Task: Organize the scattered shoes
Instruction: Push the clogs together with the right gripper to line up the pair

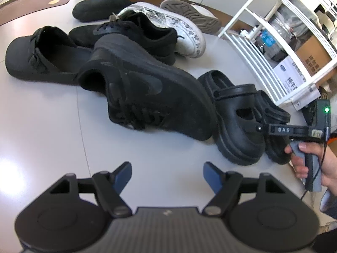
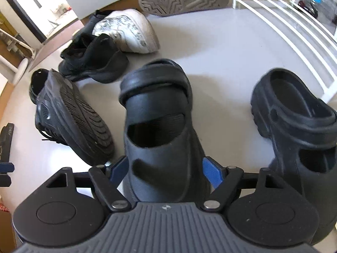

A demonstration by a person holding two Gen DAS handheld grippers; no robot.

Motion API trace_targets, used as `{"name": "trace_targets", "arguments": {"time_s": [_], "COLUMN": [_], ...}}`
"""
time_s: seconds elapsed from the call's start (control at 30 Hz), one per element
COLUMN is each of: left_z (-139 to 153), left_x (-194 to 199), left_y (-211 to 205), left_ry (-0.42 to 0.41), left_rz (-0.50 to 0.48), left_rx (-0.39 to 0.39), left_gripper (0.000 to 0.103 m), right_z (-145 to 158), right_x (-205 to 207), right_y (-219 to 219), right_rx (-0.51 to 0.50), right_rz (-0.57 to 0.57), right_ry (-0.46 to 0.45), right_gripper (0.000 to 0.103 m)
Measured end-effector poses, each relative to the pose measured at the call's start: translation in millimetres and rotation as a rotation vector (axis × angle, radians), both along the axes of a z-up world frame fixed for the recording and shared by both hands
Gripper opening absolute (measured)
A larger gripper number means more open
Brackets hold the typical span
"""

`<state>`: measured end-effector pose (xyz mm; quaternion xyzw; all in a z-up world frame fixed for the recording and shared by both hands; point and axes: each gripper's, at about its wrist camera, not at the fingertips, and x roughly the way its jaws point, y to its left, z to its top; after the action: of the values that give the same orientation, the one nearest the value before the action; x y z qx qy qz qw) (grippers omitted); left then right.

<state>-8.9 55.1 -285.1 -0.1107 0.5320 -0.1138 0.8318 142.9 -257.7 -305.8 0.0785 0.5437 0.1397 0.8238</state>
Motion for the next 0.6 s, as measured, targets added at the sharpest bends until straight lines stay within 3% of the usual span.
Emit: {"name": "trace_targets", "arguments": {"time_s": [0.37,0.6], "left_z": [-3,-6], "left_x": [2,4], "left_y": [3,4], "left_ry": [0.007,0.013], "left_rz": [0.02,0.022], "left_rx": [-0.004,-0.008], "left_gripper": [0.077,0.077], "right_z": [-20,-19], "right_x": [12,3], "right_y": [20,-1], "right_rx": [-0.091,-0.097], "right_rz": [0.082,0.035], "right_ry": [-0.075,-0.035], "right_gripper": [0.092,0.091]}}
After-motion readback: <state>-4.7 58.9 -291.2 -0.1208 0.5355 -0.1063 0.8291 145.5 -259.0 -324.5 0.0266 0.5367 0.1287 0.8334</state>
